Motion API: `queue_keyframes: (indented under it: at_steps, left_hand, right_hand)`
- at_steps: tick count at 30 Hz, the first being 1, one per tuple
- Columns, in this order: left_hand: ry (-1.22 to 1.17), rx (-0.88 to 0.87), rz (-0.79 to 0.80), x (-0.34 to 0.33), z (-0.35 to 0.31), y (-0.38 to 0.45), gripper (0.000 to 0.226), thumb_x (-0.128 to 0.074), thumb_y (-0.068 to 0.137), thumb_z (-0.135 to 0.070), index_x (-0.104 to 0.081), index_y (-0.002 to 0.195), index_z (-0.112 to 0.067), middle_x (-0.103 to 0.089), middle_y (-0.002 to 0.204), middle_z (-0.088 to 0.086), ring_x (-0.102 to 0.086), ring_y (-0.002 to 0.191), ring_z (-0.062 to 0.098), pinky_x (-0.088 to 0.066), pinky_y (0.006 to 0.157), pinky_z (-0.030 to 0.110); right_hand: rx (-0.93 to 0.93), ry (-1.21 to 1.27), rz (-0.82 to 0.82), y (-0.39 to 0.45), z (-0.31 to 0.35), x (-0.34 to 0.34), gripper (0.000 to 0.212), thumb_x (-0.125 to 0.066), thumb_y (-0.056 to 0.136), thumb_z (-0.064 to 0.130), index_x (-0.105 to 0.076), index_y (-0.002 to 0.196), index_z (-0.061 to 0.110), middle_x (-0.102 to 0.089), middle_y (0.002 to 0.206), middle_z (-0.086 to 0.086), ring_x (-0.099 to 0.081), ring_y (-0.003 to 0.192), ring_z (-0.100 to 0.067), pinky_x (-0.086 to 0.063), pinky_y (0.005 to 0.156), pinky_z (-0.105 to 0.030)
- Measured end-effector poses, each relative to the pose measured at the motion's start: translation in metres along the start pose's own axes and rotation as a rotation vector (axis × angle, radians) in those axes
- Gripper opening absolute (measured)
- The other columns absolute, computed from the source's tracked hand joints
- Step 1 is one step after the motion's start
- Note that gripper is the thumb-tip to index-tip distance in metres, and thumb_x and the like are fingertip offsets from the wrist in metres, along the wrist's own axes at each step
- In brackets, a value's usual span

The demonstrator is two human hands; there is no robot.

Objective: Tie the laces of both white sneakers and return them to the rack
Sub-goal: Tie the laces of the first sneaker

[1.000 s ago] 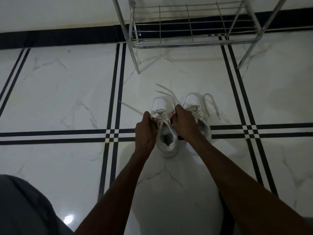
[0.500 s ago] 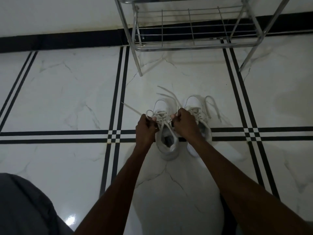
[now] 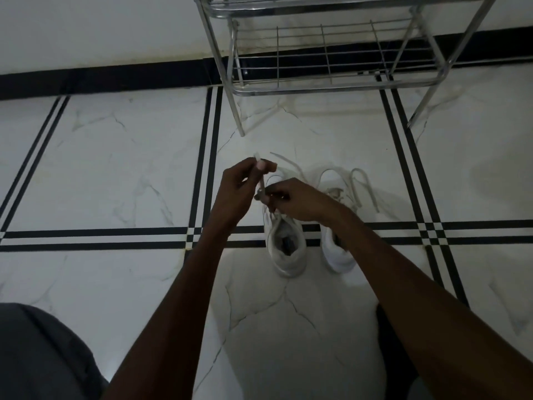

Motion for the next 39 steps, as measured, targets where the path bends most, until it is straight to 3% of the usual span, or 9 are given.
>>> queue_keyframes:
  at_steps: [3, 5, 7, 10, 13, 17, 23, 32, 39]
  left_hand:
    - [-0.063, 0.116, 0.118, -0.009, 0.011, -0.001, 0.046, -0.040, 0.112, -0.037, -0.073, 0.116, -0.006, -0.077, 0.104, 0.014, -0.073, 0.096, 0.018, -0.059, 0.088, 0.031]
    - [-0.088, 0.210, 0.157, -0.017, 0.021, -0.007, 0.054, -0.033, 0.113, -0.042, -0.074, 0.111, -0.006, -0.078, 0.100, 0.011, -0.075, 0.097, 0.015, -0.058, 0.092, 0.031]
    - [-0.093, 0.259, 0.156, -0.023, 0.028, -0.011, 0.057, -0.032, 0.113, -0.041, -0.075, 0.107, -0.004, -0.079, 0.100, 0.011, -0.077, 0.098, 0.017, -0.060, 0.091, 0.028]
    - [-0.057, 0.246, 0.091, -0.026, 0.038, -0.011, 0.048, -0.040, 0.112, -0.037, -0.075, 0.114, -0.004, -0.079, 0.106, 0.014, -0.075, 0.102, 0.026, -0.059, 0.093, 0.036]
    - [-0.095, 0.268, 0.022, -0.028, 0.043, -0.008, 0.038, -0.049, 0.110, -0.031, -0.072, 0.112, -0.002, -0.077, 0.106, 0.017, -0.073, 0.099, 0.021, -0.058, 0.092, 0.035]
    - [-0.072, 0.276, 0.015, -0.030, 0.044, -0.008, 0.027, -0.056, 0.106, -0.020, -0.072, 0.114, 0.000, -0.076, 0.101, 0.007, -0.070, 0.082, -0.004, -0.054, 0.075, 0.012]
    - [0.059, 0.190, 0.111, -0.032, 0.039, -0.005, 0.026, -0.062, 0.103, -0.029, -0.079, 0.112, -0.010, -0.081, 0.098, 0.006, -0.076, 0.093, 0.010, -0.059, 0.086, 0.024]
    - [0.010, 0.211, 0.058, -0.021, 0.039, -0.003, 0.020, -0.080, 0.090, -0.024, -0.080, 0.103, -0.008, -0.082, 0.099, 0.008, -0.078, 0.098, 0.021, -0.061, 0.096, 0.045]
    - [-0.139, 0.293, 0.132, -0.005, 0.031, -0.004, 0.020, -0.077, 0.092, -0.021, -0.078, 0.102, -0.004, -0.081, 0.100, 0.007, -0.076, 0.099, 0.014, -0.060, 0.093, 0.030]
  right_hand:
    - [0.032, -0.095, -0.016, -0.001, 0.009, 0.011, 0.035, -0.056, 0.096, 0.048, -0.079, 0.090, 0.022, -0.073, 0.089, 0.000, -0.065, 0.076, -0.010, -0.048, 0.071, -0.026]
    - [0.050, -0.175, -0.056, -0.003, 0.006, 0.019, 0.034, -0.059, 0.095, 0.045, -0.076, 0.078, 0.020, -0.074, 0.083, -0.003, -0.067, 0.074, -0.015, -0.050, 0.070, -0.032]
    - [0.058, -0.205, -0.127, -0.005, 0.000, 0.028, 0.030, -0.068, 0.091, 0.036, -0.071, 0.067, 0.020, -0.069, 0.066, 0.003, -0.063, 0.059, -0.005, -0.047, 0.059, -0.025]
    - [0.064, -0.168, -0.238, -0.010, -0.005, 0.040, 0.005, -0.083, 0.079, 0.017, -0.080, 0.081, 0.014, -0.071, 0.071, 0.006, -0.061, 0.054, 0.003, -0.046, 0.056, -0.007]
    - [0.045, -0.164, -0.283, -0.012, -0.011, 0.042, 0.017, -0.087, 0.072, 0.013, -0.082, 0.088, 0.013, -0.073, 0.072, 0.002, -0.066, 0.062, -0.007, -0.051, 0.062, -0.014]
    - [0.068, -0.208, -0.498, -0.010, -0.019, 0.036, 0.011, -0.084, 0.070, 0.015, -0.082, 0.081, 0.019, -0.078, 0.078, 0.000, -0.070, 0.069, -0.010, -0.058, 0.069, -0.027]
    - [0.117, -0.173, -0.649, -0.009, -0.023, 0.026, 0.005, -0.081, 0.075, 0.017, -0.079, 0.079, 0.020, -0.076, 0.077, 0.006, -0.069, 0.071, -0.005, -0.060, 0.069, -0.031]
    - [0.151, 0.054, -0.648, -0.007, -0.027, 0.021, 0.008, -0.084, 0.075, 0.018, -0.079, 0.081, 0.014, -0.077, 0.079, 0.005, -0.071, 0.078, -0.003, -0.048, 0.065, -0.008]
    - [0.058, 0.332, -0.527, -0.009, -0.040, 0.023, 0.016, -0.088, 0.070, 0.016, -0.080, 0.083, 0.011, -0.078, 0.081, -0.002, -0.076, 0.080, -0.014, -0.061, 0.076, -0.030]
Point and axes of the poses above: each hand's wrist, its own y-axis towards the middle knuckle, its own x-axis out of the back of the hand, z = x × y, the point moved 2 cm from there along y, towards the middle knuckle
